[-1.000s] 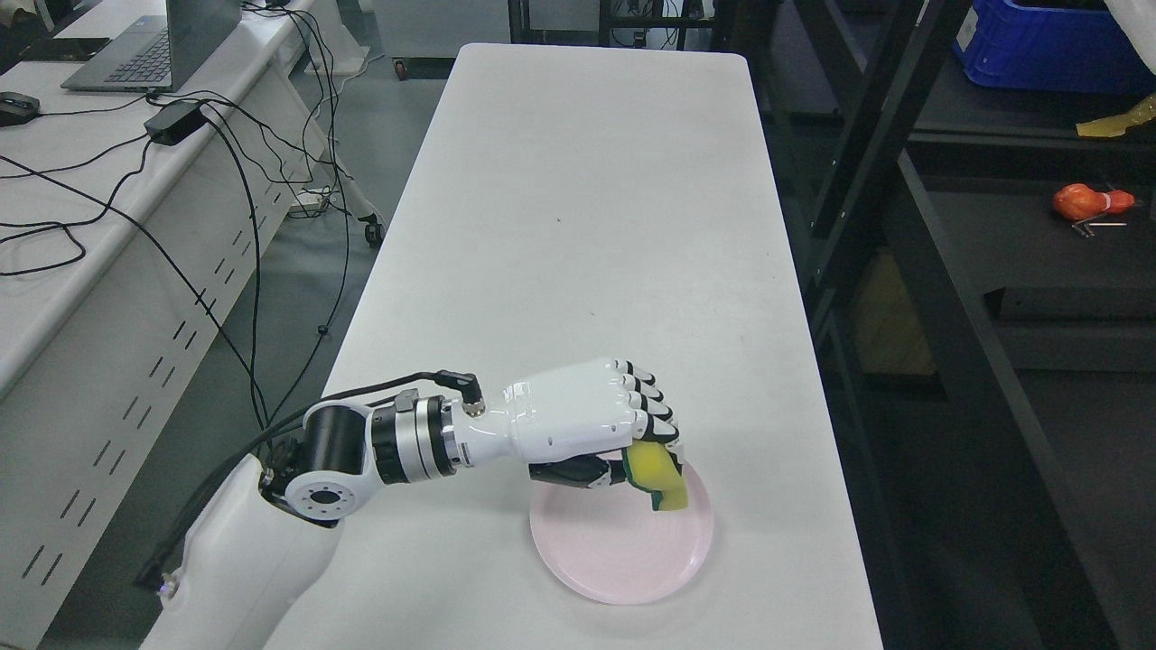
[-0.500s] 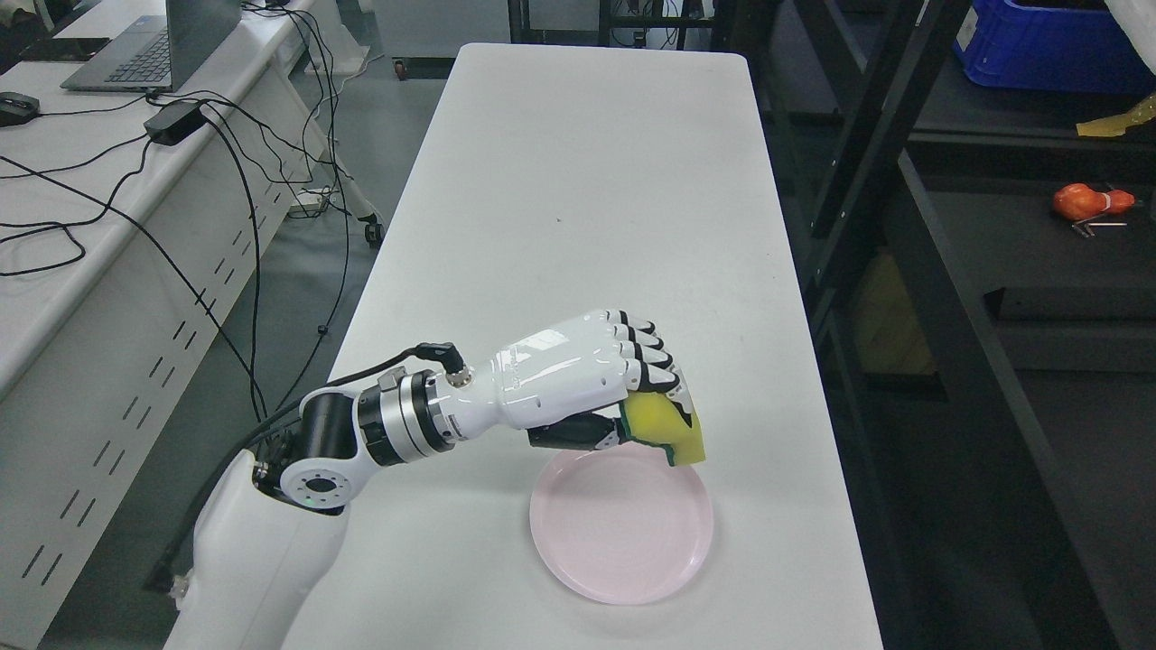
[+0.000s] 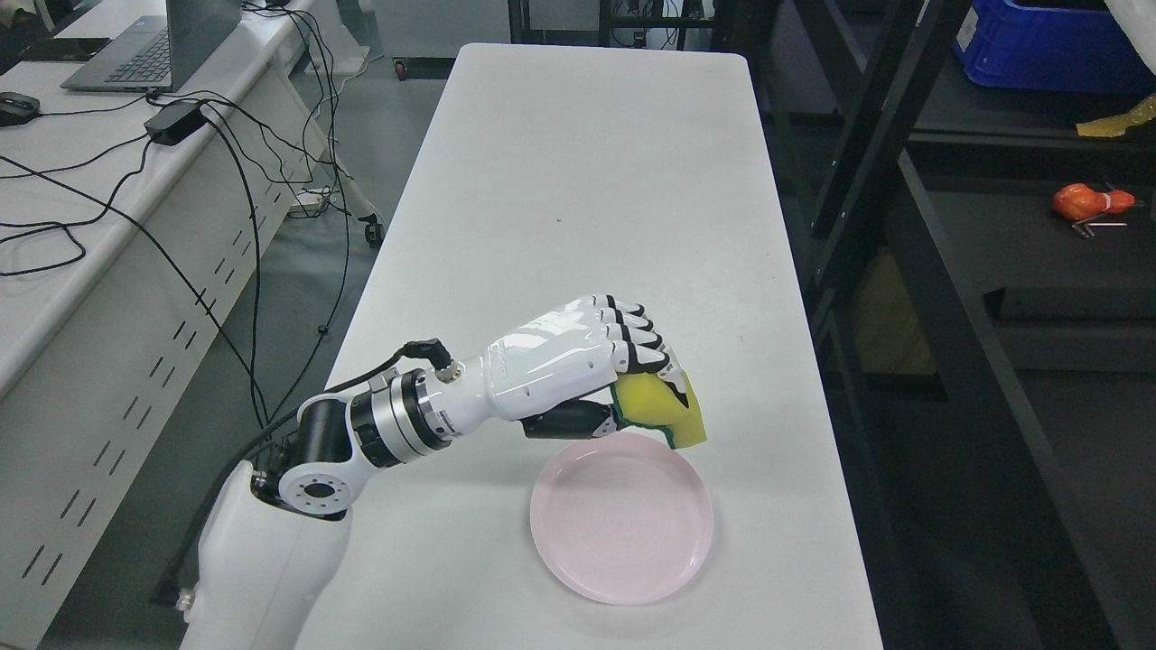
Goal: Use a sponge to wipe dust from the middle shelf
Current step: 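Lift the sponge off the plate with the left hand, then hold the sponge in the left hand while turning toward the shelf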
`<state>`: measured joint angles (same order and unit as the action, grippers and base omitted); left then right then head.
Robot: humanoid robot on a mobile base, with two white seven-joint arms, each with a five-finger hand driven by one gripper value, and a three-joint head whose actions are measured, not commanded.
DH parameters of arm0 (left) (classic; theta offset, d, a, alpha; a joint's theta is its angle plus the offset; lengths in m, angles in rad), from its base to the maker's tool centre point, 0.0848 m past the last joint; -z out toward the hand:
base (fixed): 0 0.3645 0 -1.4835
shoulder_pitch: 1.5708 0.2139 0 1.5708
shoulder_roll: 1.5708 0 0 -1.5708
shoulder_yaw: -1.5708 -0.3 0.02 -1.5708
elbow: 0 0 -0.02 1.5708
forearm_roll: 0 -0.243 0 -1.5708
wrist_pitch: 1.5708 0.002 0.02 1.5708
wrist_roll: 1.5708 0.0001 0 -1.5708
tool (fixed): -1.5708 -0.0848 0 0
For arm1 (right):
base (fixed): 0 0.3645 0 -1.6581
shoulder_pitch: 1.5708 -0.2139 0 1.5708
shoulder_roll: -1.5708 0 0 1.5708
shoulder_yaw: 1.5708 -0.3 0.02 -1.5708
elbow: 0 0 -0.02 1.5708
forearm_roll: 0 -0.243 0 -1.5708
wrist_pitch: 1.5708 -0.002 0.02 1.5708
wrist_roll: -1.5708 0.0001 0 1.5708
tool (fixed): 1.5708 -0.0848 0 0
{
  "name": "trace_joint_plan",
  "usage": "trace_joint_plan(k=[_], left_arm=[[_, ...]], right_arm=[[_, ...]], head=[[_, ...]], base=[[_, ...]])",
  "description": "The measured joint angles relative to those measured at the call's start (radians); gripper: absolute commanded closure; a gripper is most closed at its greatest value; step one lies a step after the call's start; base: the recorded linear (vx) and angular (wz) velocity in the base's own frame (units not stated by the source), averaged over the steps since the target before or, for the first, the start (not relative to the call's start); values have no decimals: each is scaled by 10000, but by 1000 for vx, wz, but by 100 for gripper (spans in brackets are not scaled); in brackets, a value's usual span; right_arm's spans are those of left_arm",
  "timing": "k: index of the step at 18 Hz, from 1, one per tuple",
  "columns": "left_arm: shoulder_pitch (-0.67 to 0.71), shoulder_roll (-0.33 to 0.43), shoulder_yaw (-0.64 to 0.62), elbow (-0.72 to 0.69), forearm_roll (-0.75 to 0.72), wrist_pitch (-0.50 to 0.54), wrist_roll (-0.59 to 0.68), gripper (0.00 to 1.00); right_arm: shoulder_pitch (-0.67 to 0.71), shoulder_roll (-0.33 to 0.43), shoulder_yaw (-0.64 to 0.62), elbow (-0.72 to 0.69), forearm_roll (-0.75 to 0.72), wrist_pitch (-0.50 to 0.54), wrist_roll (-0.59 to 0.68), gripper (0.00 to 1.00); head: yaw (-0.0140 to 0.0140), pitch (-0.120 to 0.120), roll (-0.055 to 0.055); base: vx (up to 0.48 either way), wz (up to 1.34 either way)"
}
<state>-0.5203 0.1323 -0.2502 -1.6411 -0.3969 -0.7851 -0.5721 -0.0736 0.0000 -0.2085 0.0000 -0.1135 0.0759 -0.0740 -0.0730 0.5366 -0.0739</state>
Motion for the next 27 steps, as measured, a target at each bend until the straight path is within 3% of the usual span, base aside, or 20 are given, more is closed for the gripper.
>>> trace_joint_plan(k=[15,27], left_arm=[[199,-251,238,-13,11,-1,8,100],[311,-319,291,-10,12,-1,8,100]], right_arm=[[-1,0,0,0,0,0,0,0],[-2,0,1,0,0,0,0,0]], head=[[0,0,0],[0,0,0]], base=[[-4,0],[-157,-1]])
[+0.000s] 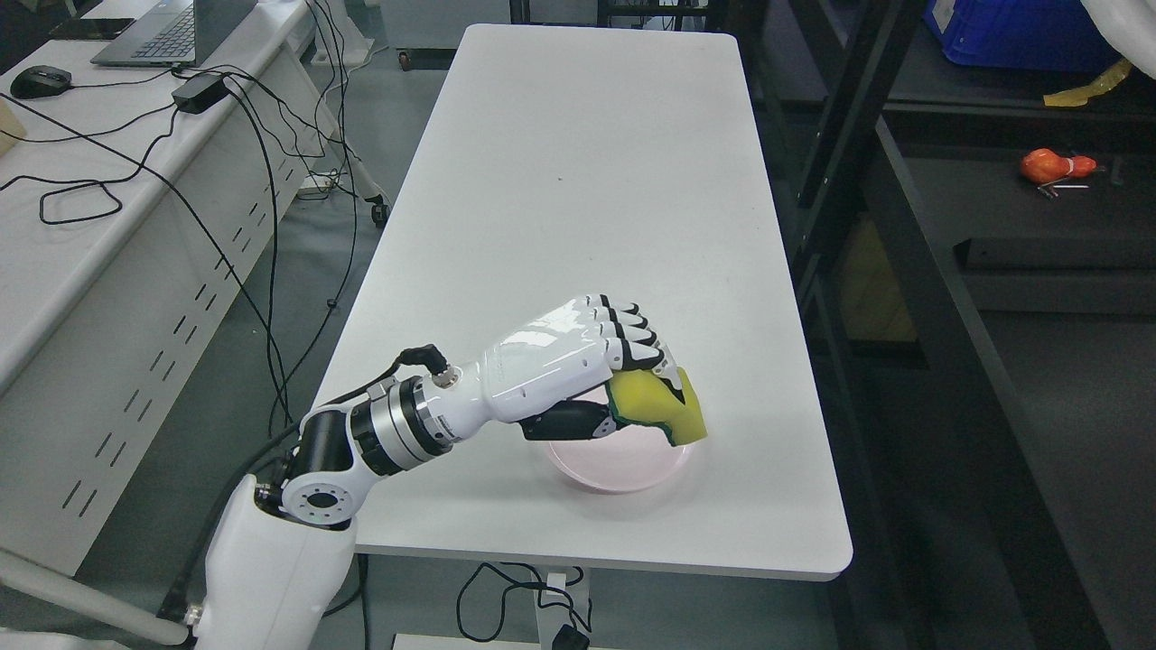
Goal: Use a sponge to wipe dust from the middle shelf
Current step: 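Hold the sponge in the left hand while turning toward the shelf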
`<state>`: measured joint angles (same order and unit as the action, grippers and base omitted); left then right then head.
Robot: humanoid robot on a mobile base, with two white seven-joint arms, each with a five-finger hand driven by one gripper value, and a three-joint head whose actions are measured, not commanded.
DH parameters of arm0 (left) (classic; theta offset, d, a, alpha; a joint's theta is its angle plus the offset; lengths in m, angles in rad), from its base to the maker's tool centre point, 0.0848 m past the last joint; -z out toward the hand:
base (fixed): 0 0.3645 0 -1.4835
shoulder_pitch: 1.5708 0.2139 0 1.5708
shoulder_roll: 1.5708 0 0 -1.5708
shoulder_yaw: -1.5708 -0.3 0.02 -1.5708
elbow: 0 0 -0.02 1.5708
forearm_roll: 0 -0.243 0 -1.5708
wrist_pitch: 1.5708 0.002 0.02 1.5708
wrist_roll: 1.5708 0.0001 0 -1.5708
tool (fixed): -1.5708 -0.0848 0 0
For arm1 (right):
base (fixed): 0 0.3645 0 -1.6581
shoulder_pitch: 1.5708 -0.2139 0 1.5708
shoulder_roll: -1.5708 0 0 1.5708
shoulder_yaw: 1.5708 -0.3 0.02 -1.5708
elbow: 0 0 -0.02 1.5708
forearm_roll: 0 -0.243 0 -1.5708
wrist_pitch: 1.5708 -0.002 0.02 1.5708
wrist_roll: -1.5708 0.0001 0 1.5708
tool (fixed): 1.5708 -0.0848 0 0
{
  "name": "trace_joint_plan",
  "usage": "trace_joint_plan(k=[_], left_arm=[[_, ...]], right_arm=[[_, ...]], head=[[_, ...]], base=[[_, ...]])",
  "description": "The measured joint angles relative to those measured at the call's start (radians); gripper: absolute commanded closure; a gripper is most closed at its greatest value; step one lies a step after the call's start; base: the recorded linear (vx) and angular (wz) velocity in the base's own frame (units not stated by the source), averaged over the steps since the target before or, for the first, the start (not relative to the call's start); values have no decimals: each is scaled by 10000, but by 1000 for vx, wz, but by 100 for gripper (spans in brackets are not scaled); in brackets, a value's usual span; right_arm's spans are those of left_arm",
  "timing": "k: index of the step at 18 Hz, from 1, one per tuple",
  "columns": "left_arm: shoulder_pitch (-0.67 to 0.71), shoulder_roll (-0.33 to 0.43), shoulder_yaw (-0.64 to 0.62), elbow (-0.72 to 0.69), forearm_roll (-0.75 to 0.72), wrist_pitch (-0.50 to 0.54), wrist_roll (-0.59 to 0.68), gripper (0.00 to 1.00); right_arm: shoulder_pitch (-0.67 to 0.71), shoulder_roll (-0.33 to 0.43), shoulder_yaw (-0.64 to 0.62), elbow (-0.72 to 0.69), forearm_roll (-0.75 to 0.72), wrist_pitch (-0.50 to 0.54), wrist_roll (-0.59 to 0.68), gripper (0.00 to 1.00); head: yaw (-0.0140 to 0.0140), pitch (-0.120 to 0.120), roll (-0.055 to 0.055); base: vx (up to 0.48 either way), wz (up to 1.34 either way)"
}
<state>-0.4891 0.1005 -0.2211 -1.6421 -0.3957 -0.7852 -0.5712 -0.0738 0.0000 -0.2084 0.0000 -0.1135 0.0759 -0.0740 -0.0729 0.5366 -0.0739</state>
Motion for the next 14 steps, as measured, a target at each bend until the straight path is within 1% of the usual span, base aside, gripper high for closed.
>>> trace_joint_plan(k=[2,8,14], left_arm=[[14,-4,1,3,0,0,-3,100],[44,-20,-1,13,0,-1,-6,100],[54,-53,-8,17,0,-1,-7,100]], right_arm=[[0,0,1,0,0,0,0,0],[2,0,0,0,0,0,0,0],[2,0,0,0,0,0,0,0]], head=[[0,0,0],[0,0,0],[0,0,0]], base=[[-173,-85],[-213,-347],[-259,-315]])
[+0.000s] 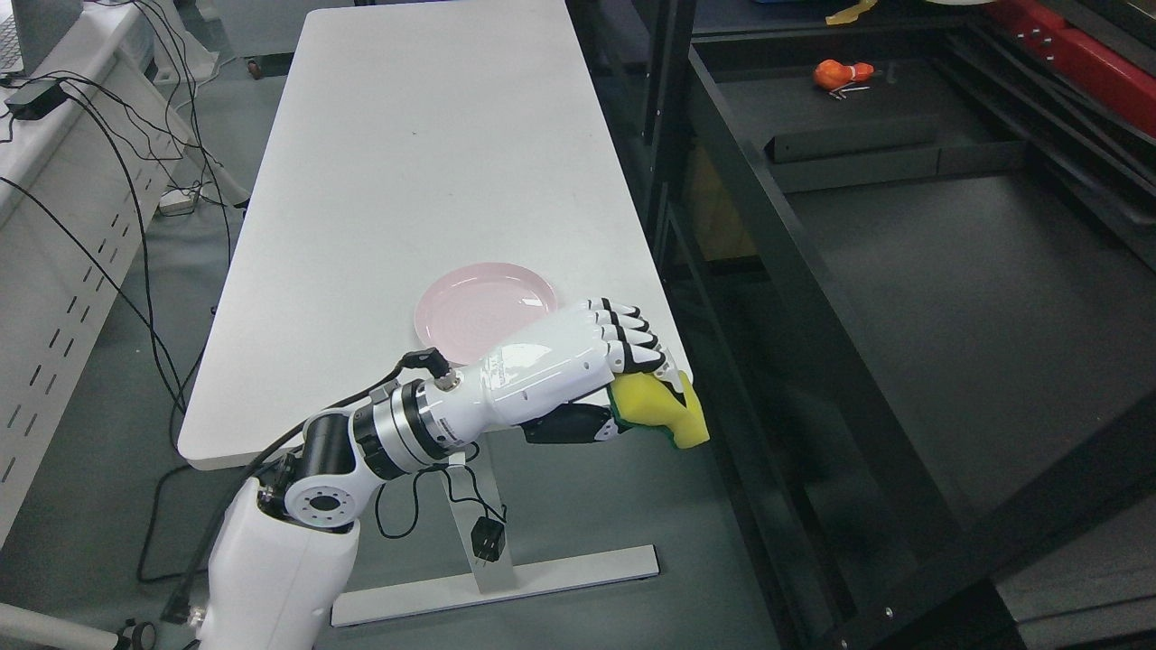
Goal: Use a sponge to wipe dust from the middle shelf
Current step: 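Hold the sponge in the left hand while turning toward the shelf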
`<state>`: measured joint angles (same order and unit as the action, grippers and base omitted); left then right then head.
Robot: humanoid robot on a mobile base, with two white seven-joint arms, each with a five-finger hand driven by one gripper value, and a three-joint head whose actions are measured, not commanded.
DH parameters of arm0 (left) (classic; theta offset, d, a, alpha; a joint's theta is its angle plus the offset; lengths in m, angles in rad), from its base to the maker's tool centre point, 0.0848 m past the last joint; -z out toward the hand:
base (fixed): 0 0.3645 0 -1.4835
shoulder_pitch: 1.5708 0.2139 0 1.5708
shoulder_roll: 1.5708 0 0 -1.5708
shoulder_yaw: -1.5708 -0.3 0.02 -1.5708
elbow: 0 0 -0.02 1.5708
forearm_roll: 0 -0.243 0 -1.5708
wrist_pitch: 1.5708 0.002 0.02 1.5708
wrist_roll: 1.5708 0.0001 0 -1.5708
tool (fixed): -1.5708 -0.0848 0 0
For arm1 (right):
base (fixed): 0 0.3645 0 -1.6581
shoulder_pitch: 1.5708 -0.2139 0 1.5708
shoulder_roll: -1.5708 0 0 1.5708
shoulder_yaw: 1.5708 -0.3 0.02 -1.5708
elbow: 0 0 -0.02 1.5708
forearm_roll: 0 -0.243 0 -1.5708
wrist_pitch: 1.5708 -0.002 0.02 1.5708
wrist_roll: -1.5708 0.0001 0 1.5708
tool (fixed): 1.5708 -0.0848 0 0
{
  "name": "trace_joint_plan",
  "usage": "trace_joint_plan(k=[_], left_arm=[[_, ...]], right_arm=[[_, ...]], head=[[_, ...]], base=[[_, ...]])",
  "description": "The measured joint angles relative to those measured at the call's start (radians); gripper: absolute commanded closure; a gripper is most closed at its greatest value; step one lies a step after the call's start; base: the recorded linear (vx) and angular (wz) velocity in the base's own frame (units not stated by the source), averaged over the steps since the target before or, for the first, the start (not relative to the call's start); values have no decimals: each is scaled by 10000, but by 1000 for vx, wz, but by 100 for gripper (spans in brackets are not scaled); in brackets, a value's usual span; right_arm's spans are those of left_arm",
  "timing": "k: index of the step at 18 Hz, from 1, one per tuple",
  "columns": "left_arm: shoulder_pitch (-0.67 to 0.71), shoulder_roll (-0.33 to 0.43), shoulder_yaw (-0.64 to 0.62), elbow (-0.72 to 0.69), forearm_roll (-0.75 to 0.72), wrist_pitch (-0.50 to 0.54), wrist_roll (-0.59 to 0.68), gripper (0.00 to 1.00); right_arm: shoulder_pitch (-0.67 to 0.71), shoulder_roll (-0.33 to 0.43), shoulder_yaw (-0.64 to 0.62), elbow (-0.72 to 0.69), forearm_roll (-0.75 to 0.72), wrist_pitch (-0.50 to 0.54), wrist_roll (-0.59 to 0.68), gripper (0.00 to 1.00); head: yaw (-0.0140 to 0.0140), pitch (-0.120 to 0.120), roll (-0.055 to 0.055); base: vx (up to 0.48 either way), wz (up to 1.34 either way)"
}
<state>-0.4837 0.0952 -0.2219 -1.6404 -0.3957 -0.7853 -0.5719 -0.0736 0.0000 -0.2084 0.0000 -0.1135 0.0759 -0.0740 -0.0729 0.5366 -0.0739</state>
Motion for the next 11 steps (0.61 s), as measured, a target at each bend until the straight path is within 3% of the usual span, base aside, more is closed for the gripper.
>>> trace_joint_plan(k=[11], left_arm=[[18,-27,-7,3,0,0,-2,100]], right_arm=[[0,0,0,0,0,0,0,0]], head=[[0,0,0]], base=[[-261,-191]])
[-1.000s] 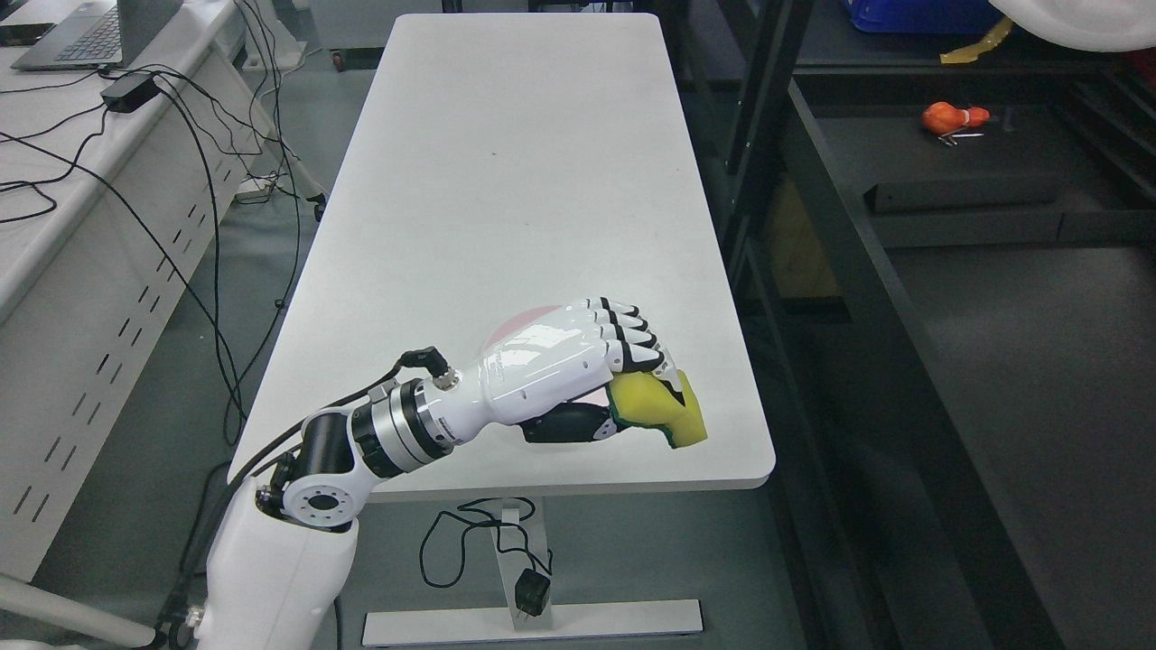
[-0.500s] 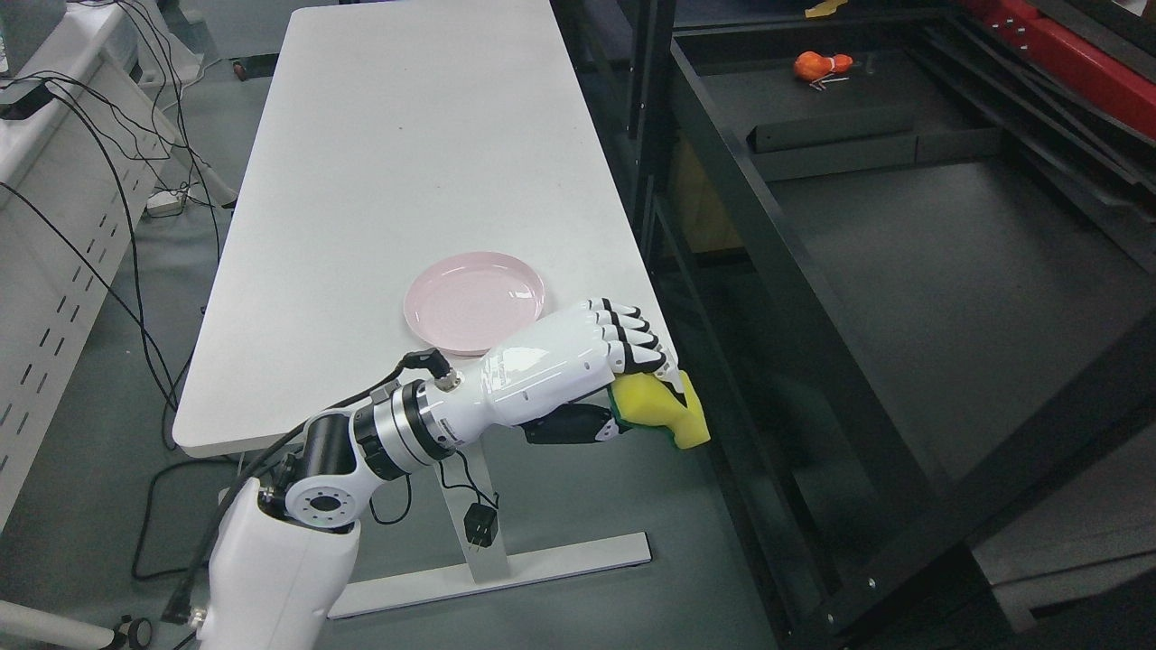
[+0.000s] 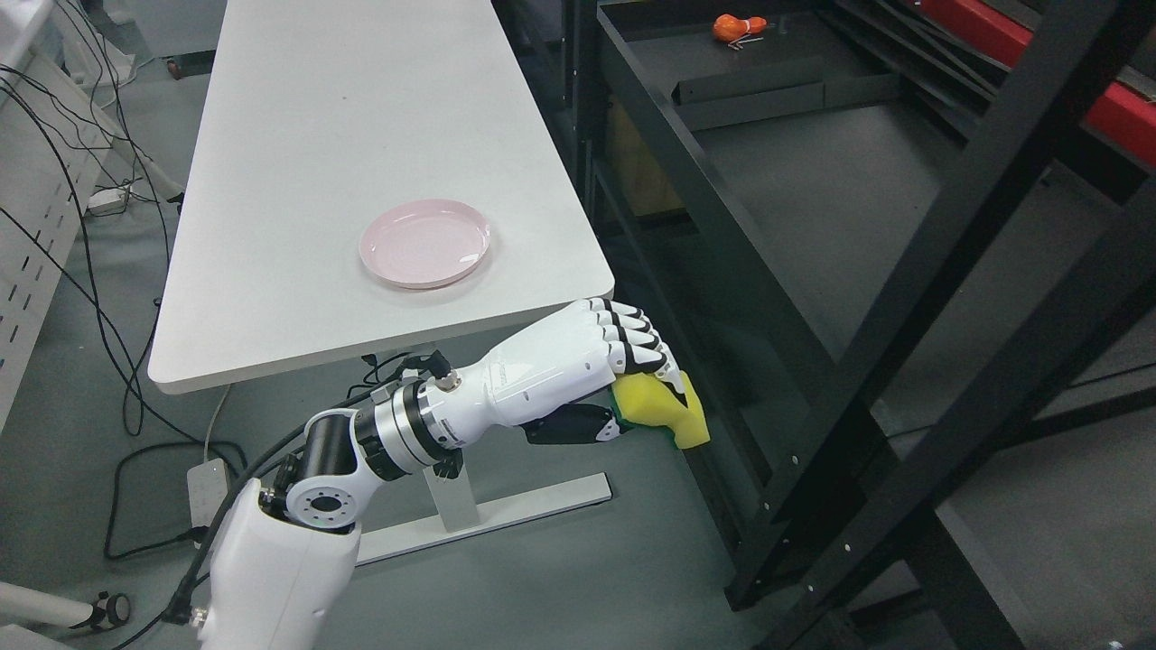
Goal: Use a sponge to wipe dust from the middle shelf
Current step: 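Hold the sponge in the left hand while turning toward the shelf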
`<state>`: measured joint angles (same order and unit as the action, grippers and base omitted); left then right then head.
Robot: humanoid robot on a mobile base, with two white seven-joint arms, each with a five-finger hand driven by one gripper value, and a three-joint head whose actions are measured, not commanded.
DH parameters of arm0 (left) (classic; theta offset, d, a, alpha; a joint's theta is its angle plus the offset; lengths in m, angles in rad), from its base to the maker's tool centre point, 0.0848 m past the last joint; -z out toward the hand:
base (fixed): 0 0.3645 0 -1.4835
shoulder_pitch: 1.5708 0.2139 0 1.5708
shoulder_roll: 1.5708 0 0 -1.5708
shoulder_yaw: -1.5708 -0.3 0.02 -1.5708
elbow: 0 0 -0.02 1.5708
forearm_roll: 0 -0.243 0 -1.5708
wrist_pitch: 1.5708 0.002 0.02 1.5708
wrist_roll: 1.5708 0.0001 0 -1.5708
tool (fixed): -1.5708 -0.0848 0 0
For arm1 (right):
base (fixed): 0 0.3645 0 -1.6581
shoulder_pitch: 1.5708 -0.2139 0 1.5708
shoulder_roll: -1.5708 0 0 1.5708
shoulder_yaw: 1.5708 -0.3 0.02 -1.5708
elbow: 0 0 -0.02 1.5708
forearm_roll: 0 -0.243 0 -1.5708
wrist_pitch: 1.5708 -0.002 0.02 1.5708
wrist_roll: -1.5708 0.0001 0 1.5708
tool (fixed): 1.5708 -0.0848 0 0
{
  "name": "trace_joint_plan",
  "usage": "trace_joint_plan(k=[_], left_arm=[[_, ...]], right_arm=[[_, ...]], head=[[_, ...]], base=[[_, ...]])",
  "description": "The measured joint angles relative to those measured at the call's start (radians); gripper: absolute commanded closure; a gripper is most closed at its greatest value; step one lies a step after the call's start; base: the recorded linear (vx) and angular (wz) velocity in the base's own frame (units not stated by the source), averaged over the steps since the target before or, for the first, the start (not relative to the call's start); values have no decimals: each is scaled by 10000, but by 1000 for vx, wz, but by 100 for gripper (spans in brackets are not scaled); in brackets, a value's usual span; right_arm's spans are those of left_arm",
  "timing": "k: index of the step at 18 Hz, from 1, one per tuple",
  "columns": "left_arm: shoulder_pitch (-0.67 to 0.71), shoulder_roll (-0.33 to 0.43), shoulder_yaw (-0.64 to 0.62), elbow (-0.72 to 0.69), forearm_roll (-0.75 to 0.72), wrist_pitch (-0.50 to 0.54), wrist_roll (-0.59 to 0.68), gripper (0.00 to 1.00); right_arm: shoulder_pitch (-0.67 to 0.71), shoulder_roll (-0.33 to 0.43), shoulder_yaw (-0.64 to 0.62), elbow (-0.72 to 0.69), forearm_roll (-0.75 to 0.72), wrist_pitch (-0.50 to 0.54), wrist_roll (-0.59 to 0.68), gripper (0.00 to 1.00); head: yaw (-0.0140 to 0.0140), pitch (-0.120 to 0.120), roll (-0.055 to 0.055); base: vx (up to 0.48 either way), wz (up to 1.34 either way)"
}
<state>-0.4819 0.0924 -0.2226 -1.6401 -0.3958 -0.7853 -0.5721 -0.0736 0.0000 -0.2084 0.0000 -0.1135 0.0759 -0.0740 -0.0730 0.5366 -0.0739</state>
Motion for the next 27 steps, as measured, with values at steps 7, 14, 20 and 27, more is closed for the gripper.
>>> trace_joint_plan(k=[7,14,20,27], left_arm=[[13,-13,-32,1,0,0,0,100],[-31,-66,-71,6,-18,0,-14,100],[-97,-111,-108,18,-42,0,-20,100],[-311,-210,-393,38,-80,0,-24,100]], right_arm=[[-1,0,0,0,0,0,0,0],[0,0,0,0,0,0,0,0],[2,0,-1,0,0,0,0,0],[-1,0,-1,0,0,0,0,0]], head=[[0,0,0],[0,0,0],[0,0,0],[0,0,0]], base=[[-228,-337],[-239,-554],[-171,-710],[-68,-589]])
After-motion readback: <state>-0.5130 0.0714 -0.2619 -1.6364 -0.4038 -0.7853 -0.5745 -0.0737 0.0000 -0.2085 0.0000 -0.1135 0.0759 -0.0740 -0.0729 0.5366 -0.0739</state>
